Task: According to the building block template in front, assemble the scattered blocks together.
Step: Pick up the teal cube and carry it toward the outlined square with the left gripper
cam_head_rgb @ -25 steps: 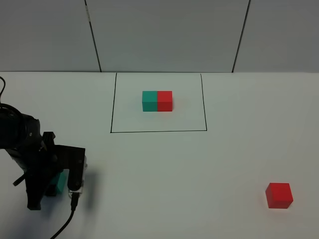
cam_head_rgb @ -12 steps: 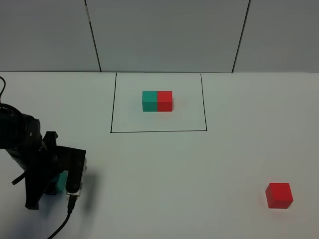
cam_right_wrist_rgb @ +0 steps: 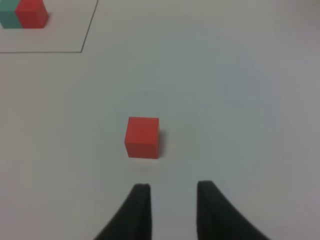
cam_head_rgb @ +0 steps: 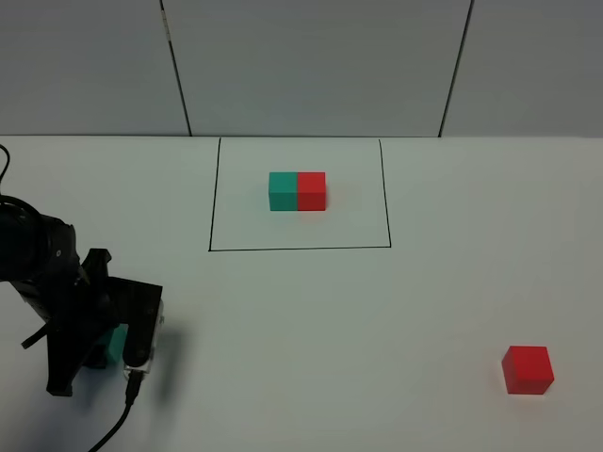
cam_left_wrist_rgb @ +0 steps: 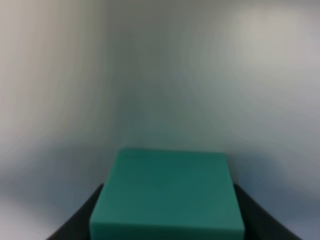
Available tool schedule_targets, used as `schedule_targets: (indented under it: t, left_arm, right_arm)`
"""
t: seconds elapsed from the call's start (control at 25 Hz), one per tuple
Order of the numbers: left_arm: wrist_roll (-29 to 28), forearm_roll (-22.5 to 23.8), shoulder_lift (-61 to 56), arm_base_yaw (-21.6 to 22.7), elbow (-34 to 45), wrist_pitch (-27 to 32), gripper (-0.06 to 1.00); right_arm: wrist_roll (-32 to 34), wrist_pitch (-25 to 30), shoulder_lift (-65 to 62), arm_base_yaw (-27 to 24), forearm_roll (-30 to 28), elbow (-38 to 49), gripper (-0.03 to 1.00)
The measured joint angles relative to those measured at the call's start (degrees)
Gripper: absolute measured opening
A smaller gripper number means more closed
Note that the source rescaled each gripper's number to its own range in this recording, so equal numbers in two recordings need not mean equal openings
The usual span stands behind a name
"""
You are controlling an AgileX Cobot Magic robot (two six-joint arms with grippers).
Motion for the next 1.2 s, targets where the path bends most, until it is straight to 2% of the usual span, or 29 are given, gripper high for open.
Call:
schedule_targets:
  t: [0.32, 0.48, 0.88, 1.2]
  left_arm:
    - [-2.4, -3.8, 0.0, -0.3, 0.0, 0.2, 0.01]
    - [-2.8, -6.7, 0.9, -2.0, -2.3, 2.9, 0.00]
    - [-3.5, -10.5, 1.5, -8.6, -11.6, 7.2, 0.00]
    - [-9.0, -10.7, 8.4, -13.3, -22.9, 15.6, 0.00]
  right_arm:
    - [0.0, 0.0, 0.0, 0.0, 0.0, 0.0, 0.00]
    - [0.0, 0.0, 0.0, 0.0, 0.0, 0.0, 0.00]
    - [0.0, 0.0, 0.0, 0.0, 0.0, 0.0, 0.00]
    - [0.0, 0.0, 0.0, 0.0, 0.0, 0.0, 0.00]
